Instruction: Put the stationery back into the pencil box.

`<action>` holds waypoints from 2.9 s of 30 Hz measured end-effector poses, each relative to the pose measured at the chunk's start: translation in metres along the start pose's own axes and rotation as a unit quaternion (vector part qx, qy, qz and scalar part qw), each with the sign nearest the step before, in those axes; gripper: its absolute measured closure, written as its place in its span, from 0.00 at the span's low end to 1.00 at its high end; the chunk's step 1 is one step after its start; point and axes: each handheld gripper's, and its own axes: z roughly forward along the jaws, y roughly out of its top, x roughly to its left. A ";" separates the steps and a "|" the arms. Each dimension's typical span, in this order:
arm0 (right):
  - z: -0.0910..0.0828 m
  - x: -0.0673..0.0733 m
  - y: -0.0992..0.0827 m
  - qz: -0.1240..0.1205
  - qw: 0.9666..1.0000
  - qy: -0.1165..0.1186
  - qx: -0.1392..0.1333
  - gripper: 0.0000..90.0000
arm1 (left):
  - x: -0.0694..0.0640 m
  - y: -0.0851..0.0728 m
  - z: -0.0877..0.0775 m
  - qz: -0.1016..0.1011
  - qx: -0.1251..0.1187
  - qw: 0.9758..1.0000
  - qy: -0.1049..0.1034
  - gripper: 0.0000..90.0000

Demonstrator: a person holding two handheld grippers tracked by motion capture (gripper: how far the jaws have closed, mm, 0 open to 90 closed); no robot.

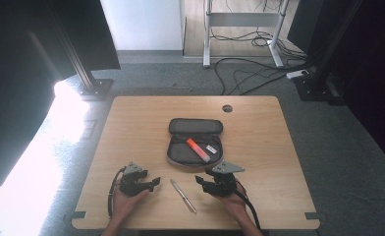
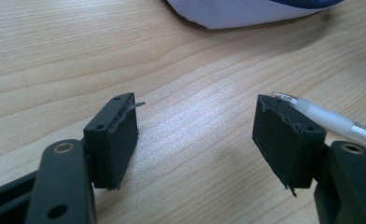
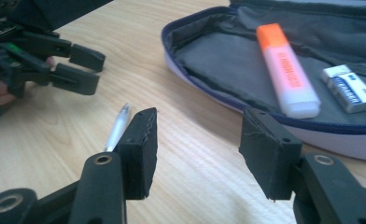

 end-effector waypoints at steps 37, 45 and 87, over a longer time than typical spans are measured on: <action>0.019 0.045 -0.016 -0.032 0.998 0.041 0.040 0.54 | 0.000 0.000 0.000 0.002 0.001 1.000 0.000 0.35; 0.027 0.053 -0.019 -0.037 0.997 0.046 0.055 0.56 | 0.000 0.000 0.000 0.001 0.000 1.000 0.000 0.35; 0.041 0.066 -0.022 -0.088 0.992 0.008 0.094 0.88 | 0.000 0.000 0.000 0.003 0.002 1.000 -0.001 0.35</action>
